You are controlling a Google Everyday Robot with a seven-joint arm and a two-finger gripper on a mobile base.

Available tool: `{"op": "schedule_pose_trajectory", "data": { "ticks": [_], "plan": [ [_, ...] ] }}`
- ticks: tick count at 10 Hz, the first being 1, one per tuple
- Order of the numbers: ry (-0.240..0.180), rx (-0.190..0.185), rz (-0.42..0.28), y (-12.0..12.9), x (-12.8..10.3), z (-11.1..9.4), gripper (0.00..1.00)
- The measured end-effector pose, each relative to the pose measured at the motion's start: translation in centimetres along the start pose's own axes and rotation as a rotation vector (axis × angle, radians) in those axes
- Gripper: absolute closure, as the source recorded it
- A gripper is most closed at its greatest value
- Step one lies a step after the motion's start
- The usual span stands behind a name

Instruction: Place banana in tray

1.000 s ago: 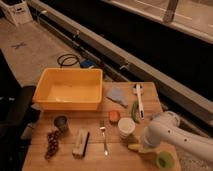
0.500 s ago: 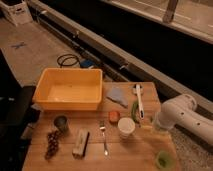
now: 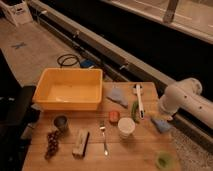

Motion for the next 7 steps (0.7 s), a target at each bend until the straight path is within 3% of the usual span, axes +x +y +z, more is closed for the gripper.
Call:
{"op": "schedule_pose_trajectory", "data": {
  "ticks": [4,7],
  "plan": [
    [-0.029,0.039,-0.118,-1.7,-8.2,-2.0,1.0],
    [-0.019,0.037,-0.114,-1.6,-7.7,-2.0,1.0]
  ]
}}
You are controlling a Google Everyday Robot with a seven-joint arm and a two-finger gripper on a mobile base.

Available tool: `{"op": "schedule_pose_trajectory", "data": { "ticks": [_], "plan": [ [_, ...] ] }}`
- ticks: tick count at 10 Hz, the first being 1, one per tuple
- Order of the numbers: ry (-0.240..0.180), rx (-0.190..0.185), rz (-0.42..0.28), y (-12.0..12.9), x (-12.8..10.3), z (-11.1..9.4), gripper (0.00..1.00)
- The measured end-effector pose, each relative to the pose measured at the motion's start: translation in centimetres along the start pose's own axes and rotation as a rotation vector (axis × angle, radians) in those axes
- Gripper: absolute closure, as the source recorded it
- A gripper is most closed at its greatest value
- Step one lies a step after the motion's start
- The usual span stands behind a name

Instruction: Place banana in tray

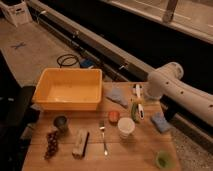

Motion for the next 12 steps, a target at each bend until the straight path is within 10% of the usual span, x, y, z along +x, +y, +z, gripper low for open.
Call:
{"op": "schedule_pose_trajectory", "data": {
  "ticks": [6,12],
  "plan": [
    [-0.01,0.033,-0.012,-0.6,-0.7,-0.4,1.0],
    [-0.088,0.153,-0.183,-4.8,-13.9,-5.0,1.0]
  ]
}}
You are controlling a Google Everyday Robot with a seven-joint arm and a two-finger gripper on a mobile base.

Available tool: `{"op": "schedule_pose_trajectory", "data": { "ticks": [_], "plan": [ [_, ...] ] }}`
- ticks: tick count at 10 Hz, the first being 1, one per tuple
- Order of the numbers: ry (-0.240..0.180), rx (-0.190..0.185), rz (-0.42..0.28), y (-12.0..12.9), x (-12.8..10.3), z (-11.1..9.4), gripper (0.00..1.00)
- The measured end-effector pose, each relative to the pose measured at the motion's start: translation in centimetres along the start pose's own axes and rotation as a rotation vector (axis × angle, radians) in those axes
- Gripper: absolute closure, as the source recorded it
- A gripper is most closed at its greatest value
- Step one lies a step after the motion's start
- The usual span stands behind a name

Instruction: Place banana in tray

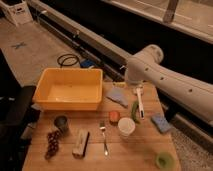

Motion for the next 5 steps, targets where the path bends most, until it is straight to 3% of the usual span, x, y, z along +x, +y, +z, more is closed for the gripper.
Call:
{"op": "schedule_pose_trajectory", "data": {
  "ticks": [3,4,5],
  "plan": [
    [-0.08,0.005,-0.108,-0.2,-7.9,0.3,1.0],
    [-0.095,0.002,-0.13,0.1,-9.4,0.4,1.0],
    [-0.09,0.003,-0.126,0.0,-9.0,0.4,1.0]
  ]
}}
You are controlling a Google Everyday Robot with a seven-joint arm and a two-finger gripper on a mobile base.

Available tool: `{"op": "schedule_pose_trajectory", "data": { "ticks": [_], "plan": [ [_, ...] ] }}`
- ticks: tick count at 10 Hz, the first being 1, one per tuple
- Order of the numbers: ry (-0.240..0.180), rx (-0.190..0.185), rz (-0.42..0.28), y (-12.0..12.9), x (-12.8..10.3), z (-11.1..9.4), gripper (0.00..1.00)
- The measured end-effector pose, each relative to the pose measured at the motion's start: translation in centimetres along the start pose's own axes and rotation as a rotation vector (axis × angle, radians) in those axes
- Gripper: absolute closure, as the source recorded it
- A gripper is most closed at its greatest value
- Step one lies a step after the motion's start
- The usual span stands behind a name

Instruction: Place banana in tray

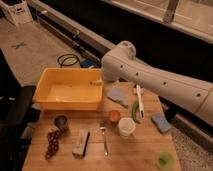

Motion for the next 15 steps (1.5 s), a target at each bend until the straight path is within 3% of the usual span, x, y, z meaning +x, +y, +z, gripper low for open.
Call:
{"op": "schedule_pose_trajectory", "data": {
  "ticks": [6,9,12,15],
  "plan": [
    [0.013,0.015,-0.037,-0.5,-0.5,0.1,1.0],
    [-0.001,0.026,-0.108,-2.2,-4.4,1.8,1.0],
    [-0.061,0.022,-0.164,-4.6,-10.4,4.6,1.0],
    [-0.127,-0.021,-0.181,-6.7,-14.1,8.7,1.0]
  ]
}}
